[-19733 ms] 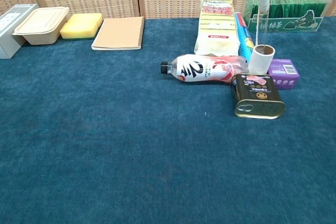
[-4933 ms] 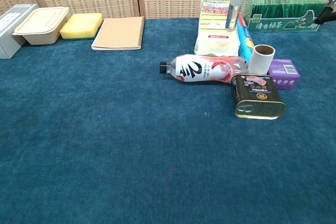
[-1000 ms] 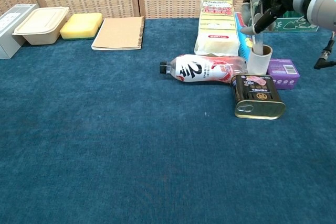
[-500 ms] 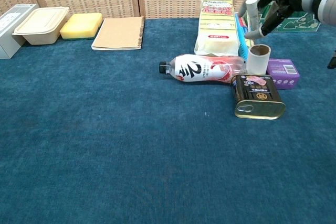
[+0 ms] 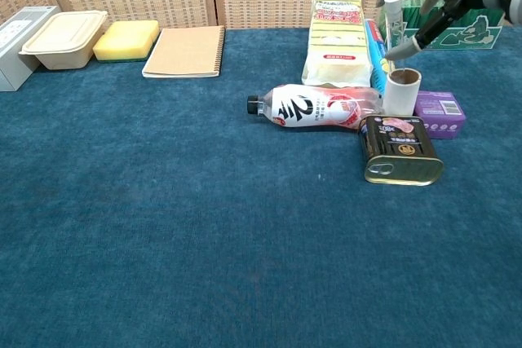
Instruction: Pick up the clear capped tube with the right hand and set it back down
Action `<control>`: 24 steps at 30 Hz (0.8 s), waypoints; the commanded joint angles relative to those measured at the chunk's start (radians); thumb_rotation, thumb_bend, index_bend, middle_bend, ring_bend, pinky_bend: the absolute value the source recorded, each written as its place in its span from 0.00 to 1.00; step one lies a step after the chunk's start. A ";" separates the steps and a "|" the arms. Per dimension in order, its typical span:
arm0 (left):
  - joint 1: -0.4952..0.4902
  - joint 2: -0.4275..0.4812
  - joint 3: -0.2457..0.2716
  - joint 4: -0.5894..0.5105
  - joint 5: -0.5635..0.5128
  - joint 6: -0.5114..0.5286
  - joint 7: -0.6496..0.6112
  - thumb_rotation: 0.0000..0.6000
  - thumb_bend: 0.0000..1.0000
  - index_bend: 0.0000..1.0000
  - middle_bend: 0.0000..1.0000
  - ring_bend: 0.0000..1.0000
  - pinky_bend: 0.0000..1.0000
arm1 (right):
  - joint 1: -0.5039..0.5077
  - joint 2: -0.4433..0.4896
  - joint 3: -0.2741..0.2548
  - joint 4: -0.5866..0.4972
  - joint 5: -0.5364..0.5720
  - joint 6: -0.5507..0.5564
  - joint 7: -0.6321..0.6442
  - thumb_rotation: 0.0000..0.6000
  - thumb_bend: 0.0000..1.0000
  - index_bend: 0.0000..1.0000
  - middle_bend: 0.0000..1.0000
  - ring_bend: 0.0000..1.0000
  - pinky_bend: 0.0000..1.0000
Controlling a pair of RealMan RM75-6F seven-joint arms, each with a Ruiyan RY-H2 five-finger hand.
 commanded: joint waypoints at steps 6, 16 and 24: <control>0.004 0.006 0.002 -0.006 0.008 0.012 -0.005 1.00 0.20 0.10 0.04 0.03 0.31 | -0.050 0.074 -0.009 -0.036 -0.064 0.087 -0.013 0.80 0.21 0.20 0.16 0.13 0.20; 0.008 0.008 0.006 -0.013 0.017 0.022 -0.001 1.00 0.20 0.10 0.04 0.03 0.31 | -0.177 0.216 -0.062 -0.112 -0.195 0.198 0.046 0.80 0.21 0.21 0.17 0.13 0.20; 0.013 0.010 0.012 -0.021 0.030 0.033 0.006 1.00 0.20 0.10 0.04 0.03 0.31 | -0.326 0.311 -0.148 -0.121 -0.329 0.318 0.125 0.80 0.21 0.21 0.17 0.13 0.21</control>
